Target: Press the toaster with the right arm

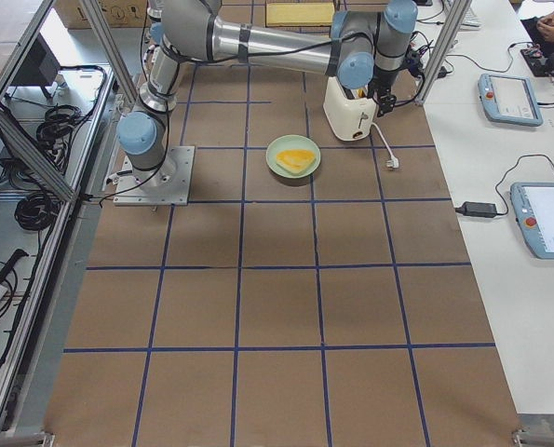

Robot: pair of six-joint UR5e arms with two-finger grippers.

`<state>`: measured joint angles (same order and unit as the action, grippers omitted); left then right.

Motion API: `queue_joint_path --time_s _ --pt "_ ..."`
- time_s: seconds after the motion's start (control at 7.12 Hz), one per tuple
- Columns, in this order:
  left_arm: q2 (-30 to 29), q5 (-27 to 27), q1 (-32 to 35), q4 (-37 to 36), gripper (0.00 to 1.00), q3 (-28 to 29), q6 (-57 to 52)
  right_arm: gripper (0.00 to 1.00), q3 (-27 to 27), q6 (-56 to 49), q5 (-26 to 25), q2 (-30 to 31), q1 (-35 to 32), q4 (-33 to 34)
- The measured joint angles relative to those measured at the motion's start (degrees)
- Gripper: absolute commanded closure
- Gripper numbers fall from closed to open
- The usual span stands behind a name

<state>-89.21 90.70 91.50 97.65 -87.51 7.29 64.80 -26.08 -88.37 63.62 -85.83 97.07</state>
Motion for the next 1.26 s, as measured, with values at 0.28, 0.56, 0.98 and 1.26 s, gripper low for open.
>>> queue_joint_path --time_s 0.28,0.56,0.98,1.26 --pt "0.0 0.0 0.0 0.0 0.00 0.0 0.0 0.00 4.6 3.2 -0.9 6.3 -1.0 -3.7" --pt "0.0 0.0 0.0 0.0 0.00 0.1 0.0 0.00 13.5 7.0 -1.5 15.5 -1.1 -4.5" --pt "0.0 0.0 0.0 0.0 0.00 0.0 0.0 0.00 24.4 8.6 -1.8 26.3 -1.1 -5.0" --pt "0.0 0.0 0.0 0.0 0.00 0.0 0.0 0.00 26.1 8.6 -1.9 28.4 -0.9 -4.5"
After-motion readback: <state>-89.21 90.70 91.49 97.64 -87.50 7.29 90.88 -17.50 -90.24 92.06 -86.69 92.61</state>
